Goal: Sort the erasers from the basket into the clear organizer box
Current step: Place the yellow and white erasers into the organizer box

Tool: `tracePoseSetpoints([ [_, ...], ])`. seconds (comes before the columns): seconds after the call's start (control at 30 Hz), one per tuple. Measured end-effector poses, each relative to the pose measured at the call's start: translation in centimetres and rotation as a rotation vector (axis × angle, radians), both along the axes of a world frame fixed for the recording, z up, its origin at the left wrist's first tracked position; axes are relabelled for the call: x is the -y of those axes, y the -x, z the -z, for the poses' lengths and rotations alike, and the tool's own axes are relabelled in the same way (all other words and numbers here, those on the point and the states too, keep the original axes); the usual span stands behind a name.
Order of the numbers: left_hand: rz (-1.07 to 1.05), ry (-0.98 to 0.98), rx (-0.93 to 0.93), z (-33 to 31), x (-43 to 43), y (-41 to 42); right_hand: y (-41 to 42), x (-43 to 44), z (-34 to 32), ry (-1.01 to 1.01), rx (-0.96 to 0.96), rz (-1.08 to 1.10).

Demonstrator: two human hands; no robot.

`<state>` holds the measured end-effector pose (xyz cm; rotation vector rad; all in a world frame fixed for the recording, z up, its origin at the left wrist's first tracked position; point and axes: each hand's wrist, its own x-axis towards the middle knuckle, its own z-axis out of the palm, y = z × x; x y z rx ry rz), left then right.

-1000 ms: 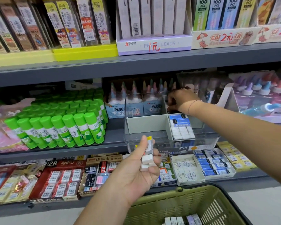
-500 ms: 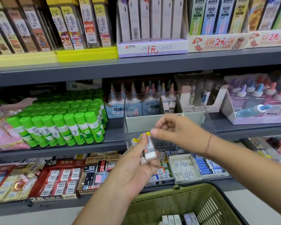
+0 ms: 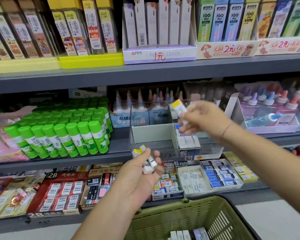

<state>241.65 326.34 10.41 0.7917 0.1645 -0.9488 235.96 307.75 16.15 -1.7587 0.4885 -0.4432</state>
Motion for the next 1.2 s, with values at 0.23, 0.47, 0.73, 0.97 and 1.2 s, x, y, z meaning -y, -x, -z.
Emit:
tracePoseSetpoints([
  [0.23, 0.036, 0.018, -0.022, 0.2, 0.0, 0.1, -5.4, 8.3, -1.7, 0.965, -0.519, 0.061],
  [0.47, 0.0, -0.002, -0.056, 0.1, 0.3, -0.1, -8.5, 8.5, 0.4, 1.174, -0.59, -0.049],
  [0.73, 0.041, 0.031, -0.048, 0.1, 0.2, -0.2, -9.0, 8.3, 3.1, 1.353, -0.548, 0.072],
  [0.97, 0.091, 0.031, 0.007, -0.1, 0.1, 0.0, -8.6, 8.0, 2.4, 1.359, -0.586, 0.038],
  [1.2, 0.096, -0.033, 0.125, -0.2, -0.1, 0.4, -2.8, 0.7, 0.6, 0.689, -0.124, -0.097],
])
